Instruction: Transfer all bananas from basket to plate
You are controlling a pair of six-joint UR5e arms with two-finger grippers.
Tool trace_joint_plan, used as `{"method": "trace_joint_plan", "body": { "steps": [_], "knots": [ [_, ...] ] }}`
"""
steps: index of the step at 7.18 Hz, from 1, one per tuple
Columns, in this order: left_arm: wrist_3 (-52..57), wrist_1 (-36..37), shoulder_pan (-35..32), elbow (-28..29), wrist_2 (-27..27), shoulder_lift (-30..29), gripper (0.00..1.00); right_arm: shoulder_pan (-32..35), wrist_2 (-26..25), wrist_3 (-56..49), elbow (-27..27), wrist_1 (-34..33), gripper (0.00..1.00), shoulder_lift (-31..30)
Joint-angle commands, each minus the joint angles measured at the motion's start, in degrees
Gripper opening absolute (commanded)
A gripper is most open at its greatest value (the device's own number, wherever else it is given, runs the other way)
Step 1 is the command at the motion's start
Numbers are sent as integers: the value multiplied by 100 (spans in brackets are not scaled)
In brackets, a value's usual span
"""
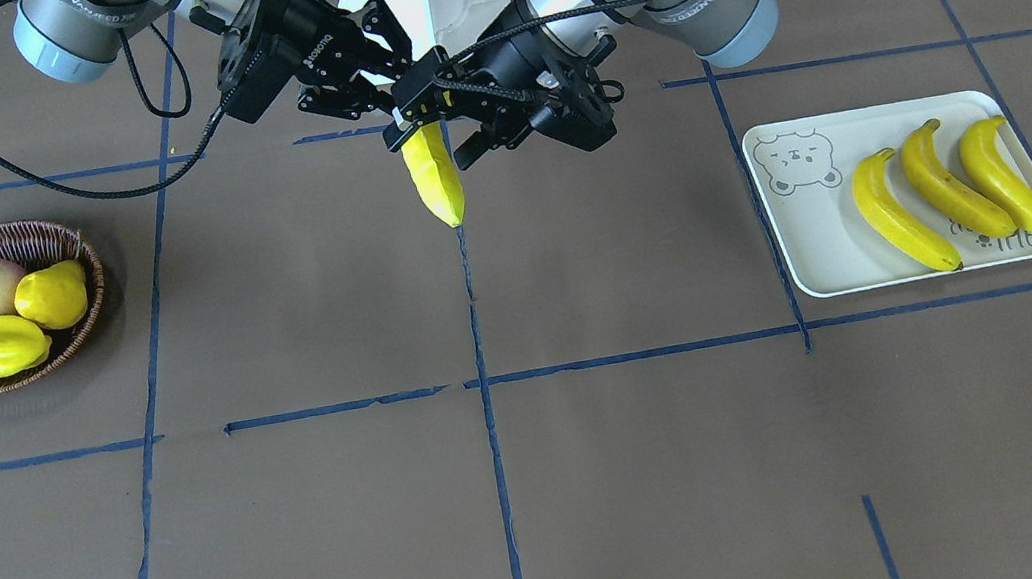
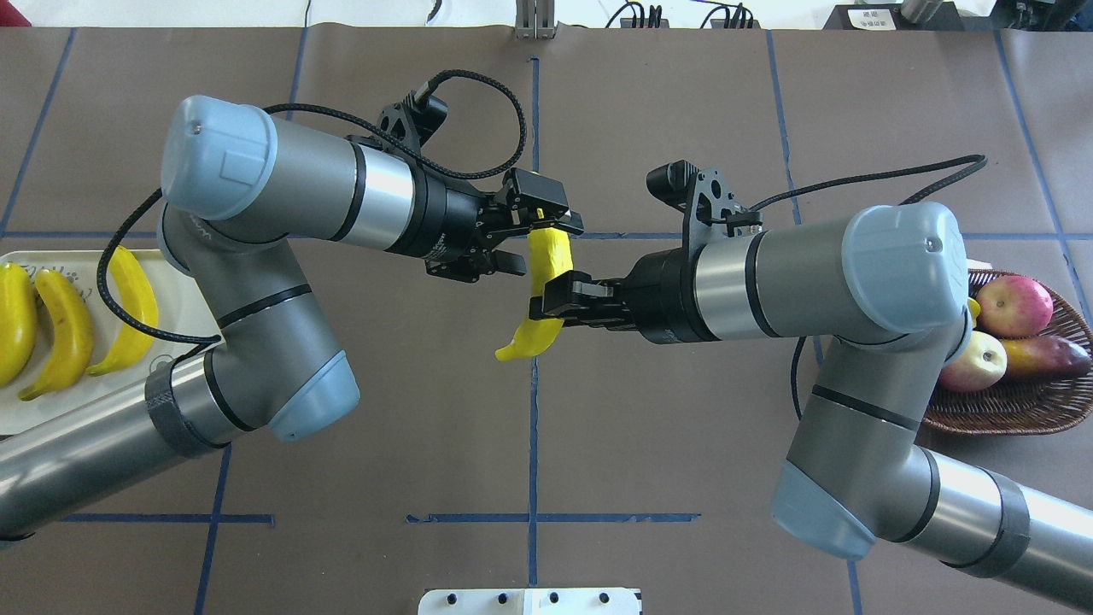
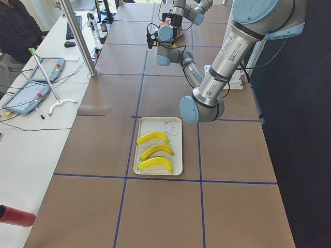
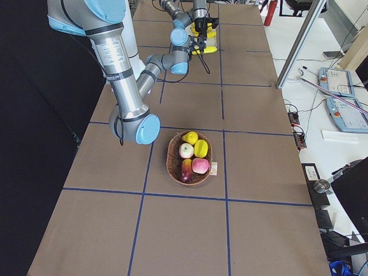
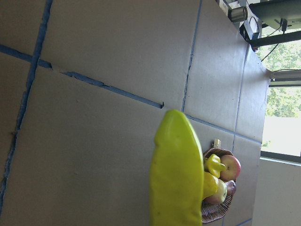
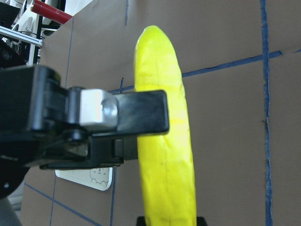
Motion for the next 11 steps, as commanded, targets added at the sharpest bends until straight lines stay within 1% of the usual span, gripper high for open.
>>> {"method": "trace_joint_plan", "body": {
  "steps": [1,2,3,4,7,8,9,10,11],
  "knots": [
    [7,-2,0,0,2,7,1,1,0,0,0,1,2,-1],
    [7,-11,-8,-8,2,34,0,-8,0,-9,9,10,16,-1],
    [7,-11,-9,-9,2,34,0,-16,0,43,9,10,89,-1],
    [7,-2,-9,-17,2,25,0,-34,-9,70,17,28,100,-10],
    [24,7,-35,-9,2,51,0,-17,-9,70,61,36,100,-27],
    [24,198,-191,-9,-16,77,0,44,0,53,131,2,100,-62],
    [33,461,-332,-96,-103,374,0,176,35,44,175,-16,100,-210],
    [59,1308,-769,-210,-200,551,0,421,122,26,254,-42,100,-455],
    [843,2195,-991,-602,-209,900,0,815,454,-78,290,-365,100,-710]
  ]
}}
